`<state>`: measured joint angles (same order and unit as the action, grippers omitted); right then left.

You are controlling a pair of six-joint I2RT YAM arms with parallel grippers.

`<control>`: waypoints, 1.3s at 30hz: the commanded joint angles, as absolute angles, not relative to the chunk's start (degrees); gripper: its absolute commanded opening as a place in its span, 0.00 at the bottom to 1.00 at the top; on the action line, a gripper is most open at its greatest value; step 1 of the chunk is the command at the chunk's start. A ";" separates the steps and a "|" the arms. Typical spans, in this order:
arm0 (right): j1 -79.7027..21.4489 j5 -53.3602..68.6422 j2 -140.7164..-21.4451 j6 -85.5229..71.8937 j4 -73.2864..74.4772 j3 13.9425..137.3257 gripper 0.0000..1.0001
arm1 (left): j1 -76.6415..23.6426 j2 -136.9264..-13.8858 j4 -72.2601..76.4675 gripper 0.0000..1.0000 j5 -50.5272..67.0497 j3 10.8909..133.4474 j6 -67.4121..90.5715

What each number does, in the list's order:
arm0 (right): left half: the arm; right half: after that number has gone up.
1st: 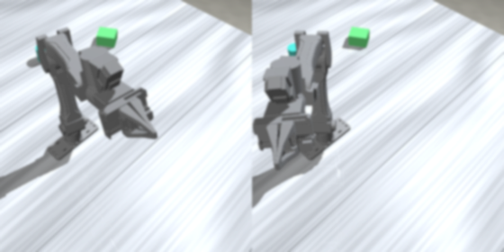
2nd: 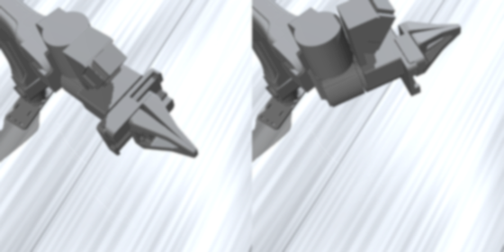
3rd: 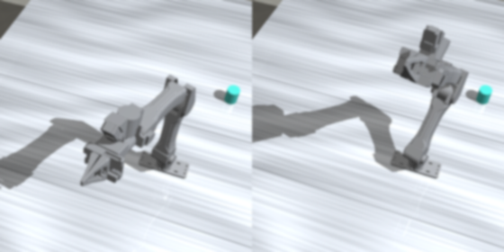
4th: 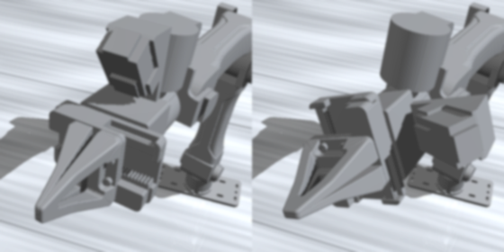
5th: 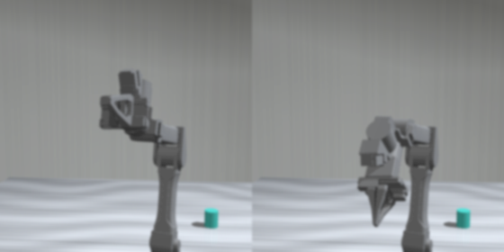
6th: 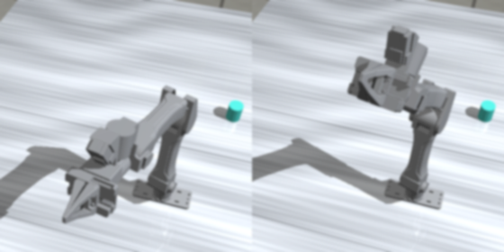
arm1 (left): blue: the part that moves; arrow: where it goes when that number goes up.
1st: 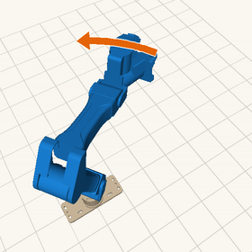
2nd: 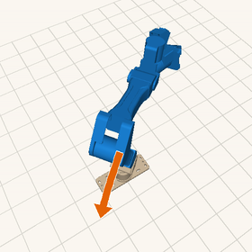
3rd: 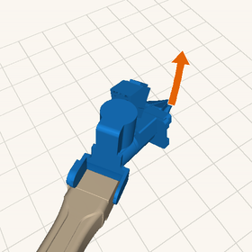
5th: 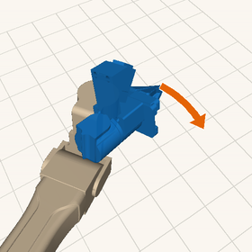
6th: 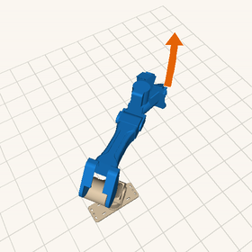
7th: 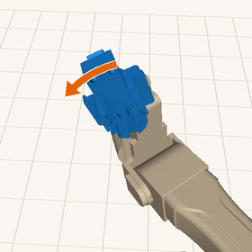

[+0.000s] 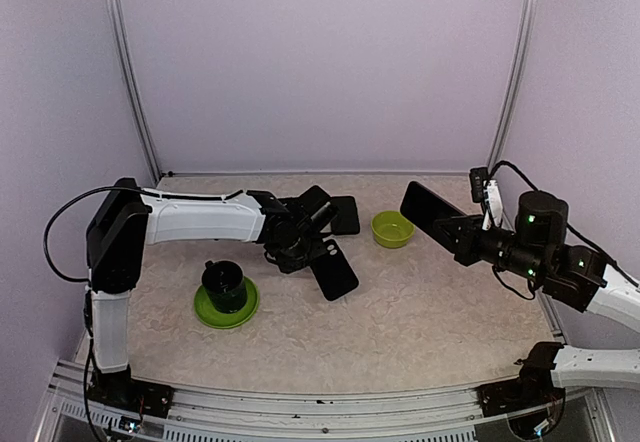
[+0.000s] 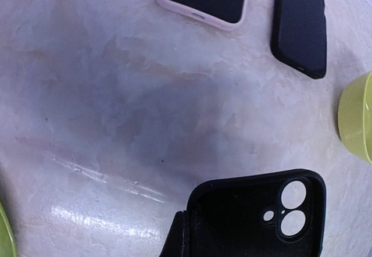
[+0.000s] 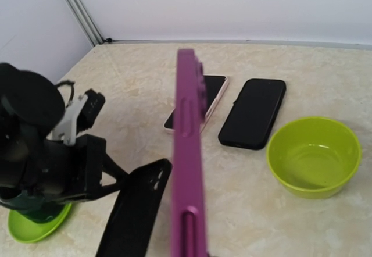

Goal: Put the phone into the phone case
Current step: Place the phone case at the center of the board.

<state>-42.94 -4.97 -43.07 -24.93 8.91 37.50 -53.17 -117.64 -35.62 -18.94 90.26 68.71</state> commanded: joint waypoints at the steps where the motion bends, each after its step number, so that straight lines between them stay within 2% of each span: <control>1: -42.39 -4.66 -42.89 -25.53 4.05 36.84 0.00 | -52.89 -117.73 -36.89 0.00 -18.61 87.52 79.86; 5: -42.43 -4.28 -43.29 -25.57 3.71 36.67 0.00 | -52.91 -115.29 -34.52 0.00 -19.16 82.71 86.52; 11: -42.45 -3.87 -43.50 -25.87 2.96 35.92 0.00 | -53.75 -115.52 -37.50 0.01 -22.07 83.76 90.06; 15: -42.40 -3.70 -43.66 -25.84 2.86 35.86 0.00 | -54.30 -116.98 -37.77 0.26 -21.38 84.75 90.14; 17: -42.41 -3.69 -43.76 -25.84 2.89 35.93 0.00 | -54.34 -117.52 -37.55 0.32 -20.79 85.20 89.61; 22: -42.44 -3.09 -44.11 -25.68 2.69 35.95 0.00 | -54.30 -117.49 -36.39 0.36 -19.98 85.17 88.31; 27: -42.45 2.04 -46.90 -25.28 1.69 36.04 0.00 | -54.03 -113.88 -34.83 0.39 -24.61 84.63 84.45; 32: -42.48 10.21 -51.63 -24.83 -1.45 35.40 0.00 | -52.64 -108.03 -28.85 0.56 -28.03 79.91 77.71; 35: -43.32 14.39 -55.06 -24.46 -3.14 35.37 0.00 | -50.47 -105.40 -26.00 0.62 -27.89 76.71 75.01; 39: -48.25 13.55 -60.71 -23.07 -4.46 36.40 0.00 | -48.43 -103.92 -24.95 0.80 -27.33 75.70 70.01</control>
